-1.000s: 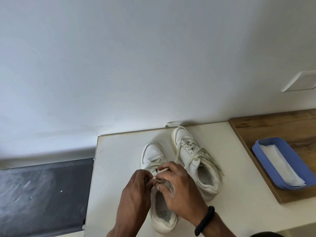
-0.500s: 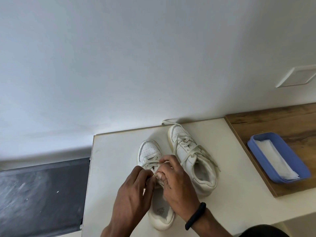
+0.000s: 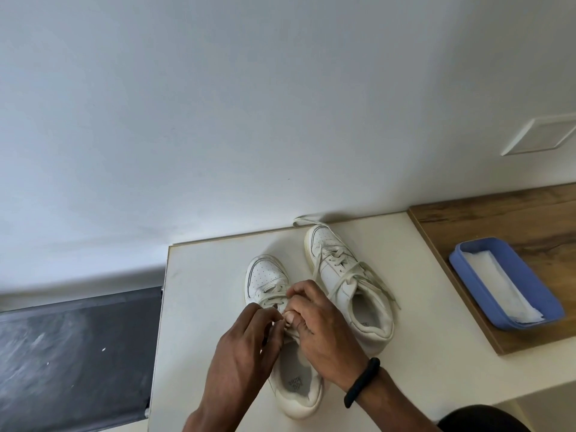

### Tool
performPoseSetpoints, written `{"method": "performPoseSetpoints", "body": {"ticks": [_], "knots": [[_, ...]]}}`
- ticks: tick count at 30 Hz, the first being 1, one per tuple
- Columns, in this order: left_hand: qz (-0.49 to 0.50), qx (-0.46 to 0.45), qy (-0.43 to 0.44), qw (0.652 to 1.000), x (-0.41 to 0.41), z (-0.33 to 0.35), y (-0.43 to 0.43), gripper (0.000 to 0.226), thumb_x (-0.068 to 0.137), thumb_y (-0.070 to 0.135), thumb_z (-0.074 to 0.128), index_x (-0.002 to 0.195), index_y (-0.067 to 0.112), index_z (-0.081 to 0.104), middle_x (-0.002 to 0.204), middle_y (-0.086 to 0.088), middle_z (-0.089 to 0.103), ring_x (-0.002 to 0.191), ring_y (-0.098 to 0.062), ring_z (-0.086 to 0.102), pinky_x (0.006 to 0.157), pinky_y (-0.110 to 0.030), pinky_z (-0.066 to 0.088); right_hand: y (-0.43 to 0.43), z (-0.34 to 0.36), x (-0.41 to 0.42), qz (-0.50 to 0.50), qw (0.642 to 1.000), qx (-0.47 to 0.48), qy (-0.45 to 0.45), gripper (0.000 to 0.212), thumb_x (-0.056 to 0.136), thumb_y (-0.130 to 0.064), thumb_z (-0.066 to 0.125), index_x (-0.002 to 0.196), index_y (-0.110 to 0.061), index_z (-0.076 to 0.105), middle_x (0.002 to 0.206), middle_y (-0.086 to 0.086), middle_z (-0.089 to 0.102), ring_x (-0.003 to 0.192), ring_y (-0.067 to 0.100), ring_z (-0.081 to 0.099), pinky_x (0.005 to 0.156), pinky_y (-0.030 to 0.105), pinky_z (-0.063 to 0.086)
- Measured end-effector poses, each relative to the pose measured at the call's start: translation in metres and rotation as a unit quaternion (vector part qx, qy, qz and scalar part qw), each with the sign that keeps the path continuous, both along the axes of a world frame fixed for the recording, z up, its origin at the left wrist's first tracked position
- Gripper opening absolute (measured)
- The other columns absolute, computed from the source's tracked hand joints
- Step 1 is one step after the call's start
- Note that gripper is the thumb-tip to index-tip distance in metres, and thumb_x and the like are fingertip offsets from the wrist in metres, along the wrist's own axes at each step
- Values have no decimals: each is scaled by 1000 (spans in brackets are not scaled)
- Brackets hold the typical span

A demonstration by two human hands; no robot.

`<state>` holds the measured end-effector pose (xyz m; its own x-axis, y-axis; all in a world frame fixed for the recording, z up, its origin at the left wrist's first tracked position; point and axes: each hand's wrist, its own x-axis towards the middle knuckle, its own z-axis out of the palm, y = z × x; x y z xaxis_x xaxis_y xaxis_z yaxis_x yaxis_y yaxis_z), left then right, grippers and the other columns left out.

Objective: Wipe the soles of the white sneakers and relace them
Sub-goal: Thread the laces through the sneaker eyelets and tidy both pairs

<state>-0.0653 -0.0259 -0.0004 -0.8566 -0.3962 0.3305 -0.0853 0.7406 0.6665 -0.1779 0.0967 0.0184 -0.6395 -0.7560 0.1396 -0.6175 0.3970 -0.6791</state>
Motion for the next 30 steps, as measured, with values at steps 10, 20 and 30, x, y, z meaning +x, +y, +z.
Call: {"method": "performPoseSetpoints", "body": {"ticks": [10, 20, 30], "knots": [[27, 306, -97, 946, -3, 2, 1, 32, 102, 42, 58, 76, 24, 60, 57, 14, 51, 54, -3, 42, 56, -20, 37, 14, 20, -3, -5, 998, -36, 52, 4, 88, -22, 59, 89, -21, 62, 109, -13, 56, 99, 5, 59, 83, 29, 53], [4, 394, -112, 912, 0, 7, -5, 36, 86, 58, 58, 76, 25, 67, 61, 7, 51, 59, -12, 43, 59, -32, 37, 10, 16, 14, 12, 996, 21, 91, 10, 89, -30, 62, 92, -22, 58, 105, -10, 49, 91, 7, 55, 78, 26, 53], [-7, 326, -116, 938, -1, 4, 0, 16, 97, 34, 64, 89, 22, 72, 75, 4, 70, 67, -4, 59, 60, -20, 46, 2, 26, 21, -32, 987, 150, 50, 17, 72, -39, 42, 66, -28, 30, 67, -11, 35, 63, 11, 40, 55, 21, 29]]}}
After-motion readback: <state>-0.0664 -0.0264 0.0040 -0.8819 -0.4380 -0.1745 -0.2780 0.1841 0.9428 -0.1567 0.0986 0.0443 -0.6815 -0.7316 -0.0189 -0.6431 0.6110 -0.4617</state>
